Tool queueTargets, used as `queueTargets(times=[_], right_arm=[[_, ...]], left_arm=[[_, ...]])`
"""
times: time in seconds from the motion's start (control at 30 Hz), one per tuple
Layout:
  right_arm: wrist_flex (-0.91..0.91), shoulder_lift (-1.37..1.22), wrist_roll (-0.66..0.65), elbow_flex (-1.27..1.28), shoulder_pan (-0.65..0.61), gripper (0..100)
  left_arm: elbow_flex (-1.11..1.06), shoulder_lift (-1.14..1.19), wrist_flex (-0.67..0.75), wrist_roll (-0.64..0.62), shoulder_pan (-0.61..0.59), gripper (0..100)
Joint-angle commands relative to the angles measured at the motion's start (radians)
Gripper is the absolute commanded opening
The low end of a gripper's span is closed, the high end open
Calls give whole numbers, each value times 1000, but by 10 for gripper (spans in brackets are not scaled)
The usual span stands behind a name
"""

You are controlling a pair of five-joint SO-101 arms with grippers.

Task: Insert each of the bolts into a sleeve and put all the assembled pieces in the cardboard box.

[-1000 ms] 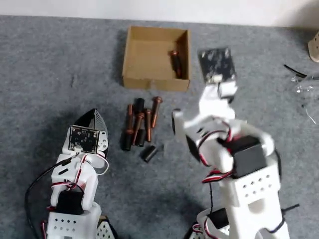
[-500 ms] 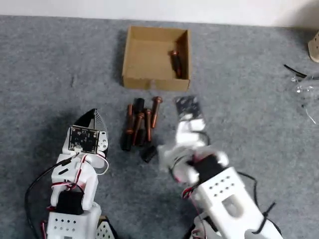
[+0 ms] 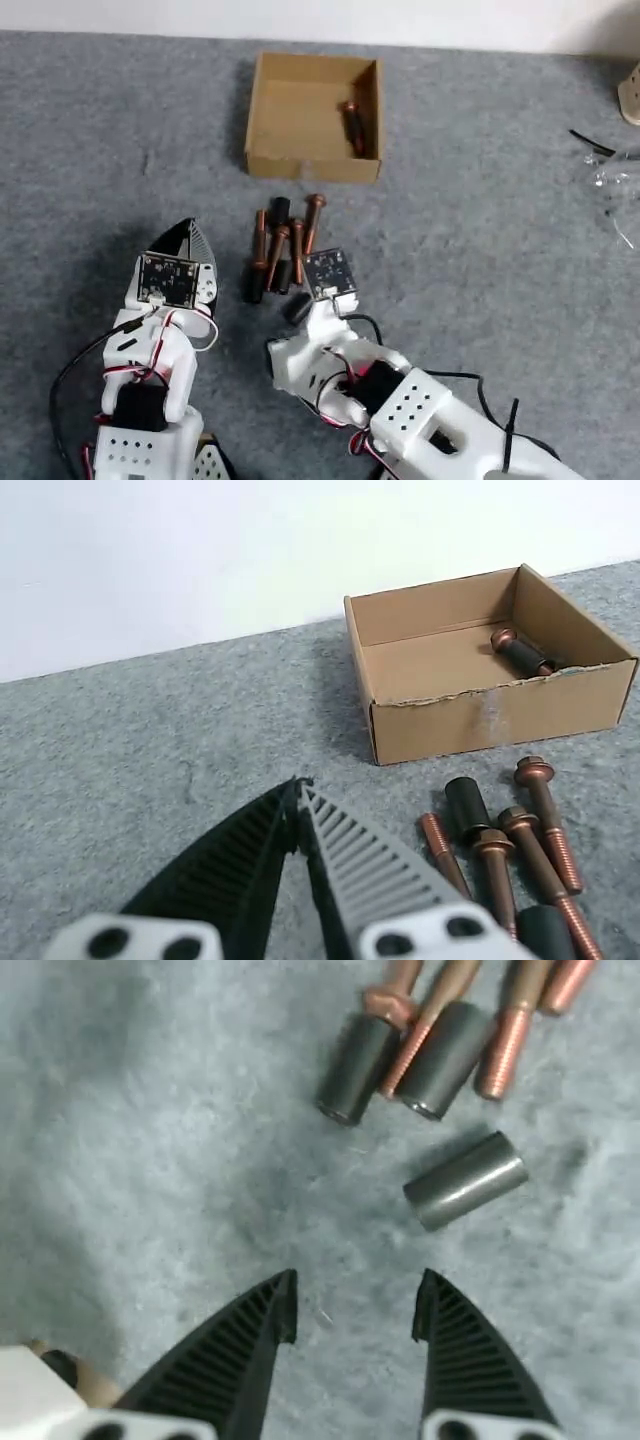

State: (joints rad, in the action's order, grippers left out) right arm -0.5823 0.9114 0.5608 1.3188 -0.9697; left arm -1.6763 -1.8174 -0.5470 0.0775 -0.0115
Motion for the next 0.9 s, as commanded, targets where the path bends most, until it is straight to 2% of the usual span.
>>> queueTargets(times=[0.0,0.17,0.47,0.67,0.87], right_arm=[[28,13,20,-15,35,177],[25,12,115,-61,87,177],[22,-8,130,-81,90,177],[22,-263,199,-202,125,177],[21,-429,235,-300,102,177]], left_arm=[[-19,-4,20,9,-5,7],[-19,-4,20,9,-5,7],[-18,-5,20,9,-5,7],[-18,-5,21,9,-5,7],[-19,-4,46,9,-5,7]])
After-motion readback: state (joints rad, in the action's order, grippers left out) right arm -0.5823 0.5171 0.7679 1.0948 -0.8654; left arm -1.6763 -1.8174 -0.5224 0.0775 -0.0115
